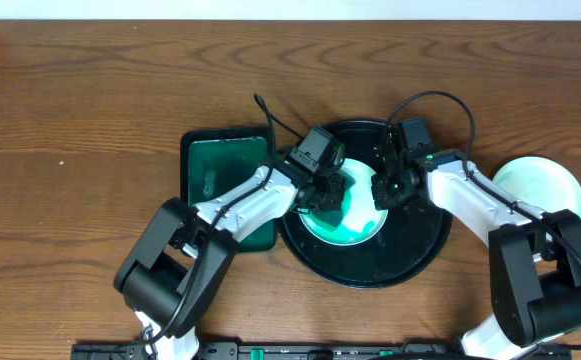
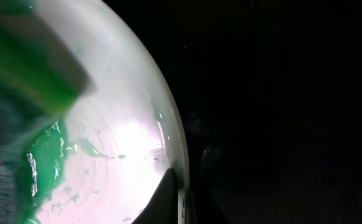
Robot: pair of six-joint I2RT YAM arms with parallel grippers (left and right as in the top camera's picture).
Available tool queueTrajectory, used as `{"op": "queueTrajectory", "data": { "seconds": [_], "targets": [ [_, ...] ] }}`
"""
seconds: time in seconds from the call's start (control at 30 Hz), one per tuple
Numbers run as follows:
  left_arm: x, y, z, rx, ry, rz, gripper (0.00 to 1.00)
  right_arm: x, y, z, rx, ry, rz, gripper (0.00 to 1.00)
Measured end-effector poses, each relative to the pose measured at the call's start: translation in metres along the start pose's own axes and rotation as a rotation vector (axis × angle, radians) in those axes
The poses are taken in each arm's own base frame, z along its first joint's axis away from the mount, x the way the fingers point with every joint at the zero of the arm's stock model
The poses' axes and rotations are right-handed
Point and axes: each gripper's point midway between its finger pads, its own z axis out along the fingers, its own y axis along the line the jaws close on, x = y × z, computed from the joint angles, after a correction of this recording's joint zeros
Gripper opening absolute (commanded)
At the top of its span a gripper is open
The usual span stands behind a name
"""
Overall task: Clean dirty plates on tray and stack at the side
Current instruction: 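Scrub the last white plate with the sponge in the left gripper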
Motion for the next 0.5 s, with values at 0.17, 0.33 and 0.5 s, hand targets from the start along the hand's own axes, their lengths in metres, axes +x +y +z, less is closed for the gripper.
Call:
{"op": "queueTrajectory", "data": {
  "seconds": [0.17, 0.33, 0.5],
  "targets": [
    [-0.001, -0.016, 0.012, 0.102, 0.017, -0.014, 0.07, 0.0, 0.0, 0.0, 0.011, -0.001, -0.007, 0.01],
    [0.006, 0.002, 0.003, -0.034, 0.072, -0.063, 0.07, 0.001, 0.009, 0.001, 0.001, -0.004, -0.031, 0.01],
    [0.015, 0.04, -0.02, -0.28, 0.126, -0.091, 0.07, 0.009, 0.04, 0.005, -0.1, 0.027, -0.075, 0.01]
  ]
}}
